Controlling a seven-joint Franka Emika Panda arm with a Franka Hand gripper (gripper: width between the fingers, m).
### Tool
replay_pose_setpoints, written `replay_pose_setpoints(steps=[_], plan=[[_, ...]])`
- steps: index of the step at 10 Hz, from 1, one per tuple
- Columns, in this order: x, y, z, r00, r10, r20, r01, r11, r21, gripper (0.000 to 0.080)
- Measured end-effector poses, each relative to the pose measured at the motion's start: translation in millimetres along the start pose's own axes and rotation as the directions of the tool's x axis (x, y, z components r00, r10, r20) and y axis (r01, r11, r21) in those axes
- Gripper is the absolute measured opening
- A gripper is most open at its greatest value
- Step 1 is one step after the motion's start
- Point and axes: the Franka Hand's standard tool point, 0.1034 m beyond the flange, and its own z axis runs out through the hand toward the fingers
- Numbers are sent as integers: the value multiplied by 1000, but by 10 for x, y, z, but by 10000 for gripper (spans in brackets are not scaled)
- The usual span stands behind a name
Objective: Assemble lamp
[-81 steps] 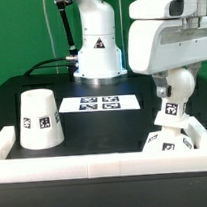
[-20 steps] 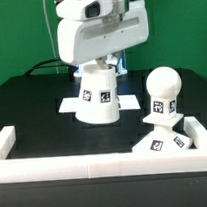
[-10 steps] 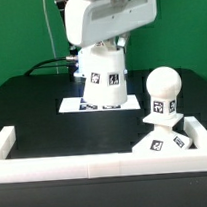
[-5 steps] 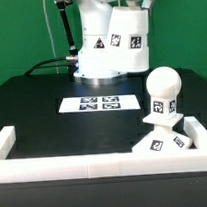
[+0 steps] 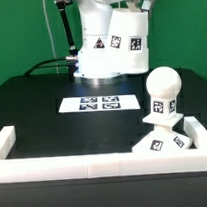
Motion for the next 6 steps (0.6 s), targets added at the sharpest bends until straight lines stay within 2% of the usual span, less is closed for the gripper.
replay_pose_setpoints(steps=[1,3,5,6], plan=[[134,-55,-148,1000,-9,-14,9,1000,-10,45],[359,-97,-274,1000,18,-18,-18,1000,-11,45],[511,-117,-240,1000,14,-25,-14,1000,-10,45],[597,-131,-155,999,5,-37,-5,1000,-13,45]])
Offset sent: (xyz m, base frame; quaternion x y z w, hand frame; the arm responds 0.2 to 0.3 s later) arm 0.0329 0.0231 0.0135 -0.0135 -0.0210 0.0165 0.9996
